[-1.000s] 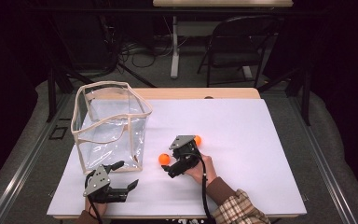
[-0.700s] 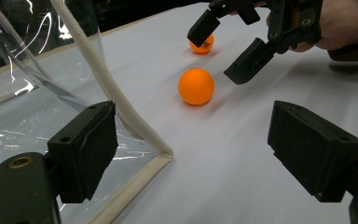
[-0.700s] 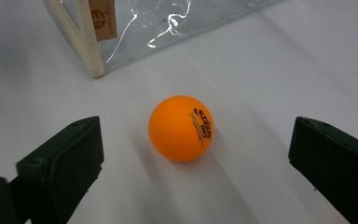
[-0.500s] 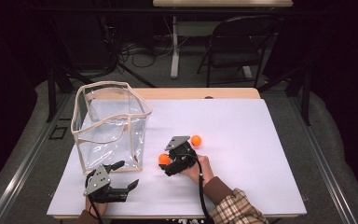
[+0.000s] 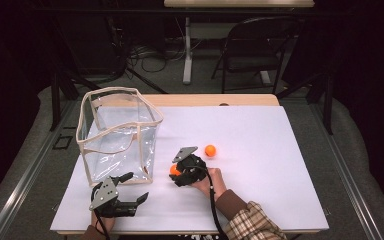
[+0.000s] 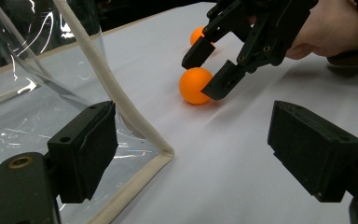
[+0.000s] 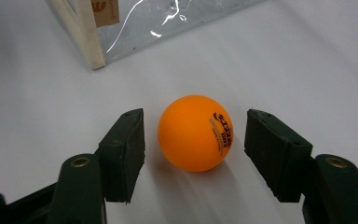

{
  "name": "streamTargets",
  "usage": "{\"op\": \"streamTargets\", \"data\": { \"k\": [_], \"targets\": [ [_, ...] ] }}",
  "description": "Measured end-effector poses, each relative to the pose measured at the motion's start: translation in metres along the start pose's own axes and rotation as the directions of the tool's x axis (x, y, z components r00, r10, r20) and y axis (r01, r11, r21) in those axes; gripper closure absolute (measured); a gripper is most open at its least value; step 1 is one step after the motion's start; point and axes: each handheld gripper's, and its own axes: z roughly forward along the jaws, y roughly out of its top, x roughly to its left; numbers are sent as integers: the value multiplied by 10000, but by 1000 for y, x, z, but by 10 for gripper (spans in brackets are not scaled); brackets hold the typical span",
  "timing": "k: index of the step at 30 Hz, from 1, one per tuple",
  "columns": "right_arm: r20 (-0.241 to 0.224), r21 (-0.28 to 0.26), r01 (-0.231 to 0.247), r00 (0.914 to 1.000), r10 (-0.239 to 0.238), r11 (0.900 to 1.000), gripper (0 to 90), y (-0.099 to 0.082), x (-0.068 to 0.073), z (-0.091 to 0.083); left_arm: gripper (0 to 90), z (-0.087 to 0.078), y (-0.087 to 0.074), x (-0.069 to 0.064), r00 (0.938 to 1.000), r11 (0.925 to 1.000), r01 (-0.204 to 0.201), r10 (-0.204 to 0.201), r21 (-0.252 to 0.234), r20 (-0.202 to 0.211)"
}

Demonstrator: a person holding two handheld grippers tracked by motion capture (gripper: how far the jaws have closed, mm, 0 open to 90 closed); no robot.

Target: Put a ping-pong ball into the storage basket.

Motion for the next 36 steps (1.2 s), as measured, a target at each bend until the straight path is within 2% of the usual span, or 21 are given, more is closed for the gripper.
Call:
{"op": "streamTargets", "data": {
  "k": [14,17,36],
  "targets": [
    [82,248,119,9999,-121,9996,494,0,0,5,159,0,0,0,10000,10000,42,-42,-10,7],
    [87,287,-54,9999,52,9996,499,0,1,5,159,0,0,0,10000,10000,62,-62,-26,14],
    [187,160,111,9998,-114,9998,503,6,-2,-5,159,0,0,0,10000,10000,11,-11,10,4]
  ]
}}
